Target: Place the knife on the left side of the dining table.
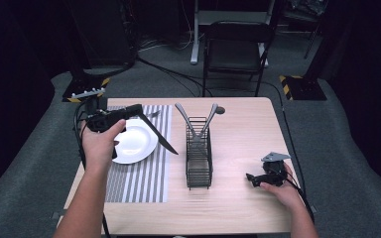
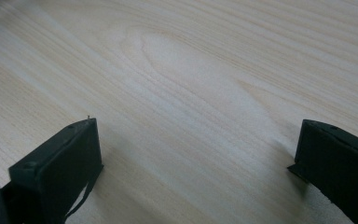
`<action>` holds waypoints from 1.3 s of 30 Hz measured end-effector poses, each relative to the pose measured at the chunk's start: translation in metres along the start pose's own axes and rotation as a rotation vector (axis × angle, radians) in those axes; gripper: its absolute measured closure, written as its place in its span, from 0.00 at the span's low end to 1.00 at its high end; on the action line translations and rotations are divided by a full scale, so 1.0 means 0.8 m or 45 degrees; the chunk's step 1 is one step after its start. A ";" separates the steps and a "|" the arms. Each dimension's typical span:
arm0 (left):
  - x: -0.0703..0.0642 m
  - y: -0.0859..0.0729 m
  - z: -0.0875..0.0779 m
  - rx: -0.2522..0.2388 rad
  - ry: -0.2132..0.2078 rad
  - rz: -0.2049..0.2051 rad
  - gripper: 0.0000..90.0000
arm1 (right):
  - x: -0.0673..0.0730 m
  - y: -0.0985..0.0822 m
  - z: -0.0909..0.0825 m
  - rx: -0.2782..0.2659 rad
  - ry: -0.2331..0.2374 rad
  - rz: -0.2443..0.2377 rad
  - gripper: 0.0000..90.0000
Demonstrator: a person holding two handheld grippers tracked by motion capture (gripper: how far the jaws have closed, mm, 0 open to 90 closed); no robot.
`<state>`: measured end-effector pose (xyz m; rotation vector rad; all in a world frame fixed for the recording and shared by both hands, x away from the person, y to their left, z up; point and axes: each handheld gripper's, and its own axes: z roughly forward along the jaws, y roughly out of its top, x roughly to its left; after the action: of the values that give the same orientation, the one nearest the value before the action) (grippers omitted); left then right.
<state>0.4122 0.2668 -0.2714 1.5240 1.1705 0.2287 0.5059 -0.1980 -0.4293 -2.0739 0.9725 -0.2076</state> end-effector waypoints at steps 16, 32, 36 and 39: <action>0.042 -0.040 -0.002 0.026 0.101 -0.060 0.93 | 0.000 0.000 0.000 0.000 0.000 0.000 0.00; 0.082 -0.078 -0.001 0.038 0.160 -0.107 0.93 | 0.000 0.000 0.000 0.000 0.000 0.000 0.00; 0.089 -0.082 -0.001 0.038 0.163 -0.106 0.93 | 0.000 0.000 0.000 0.000 0.000 0.000 0.00; 0.093 -0.085 0.003 0.037 0.166 -0.123 0.93 | 0.000 0.000 0.000 0.000 0.000 0.000 0.00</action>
<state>0.4134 0.3125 -0.3616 1.4912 1.3523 0.2498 0.5059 -0.1980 -0.4293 -2.0738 0.9729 -0.2075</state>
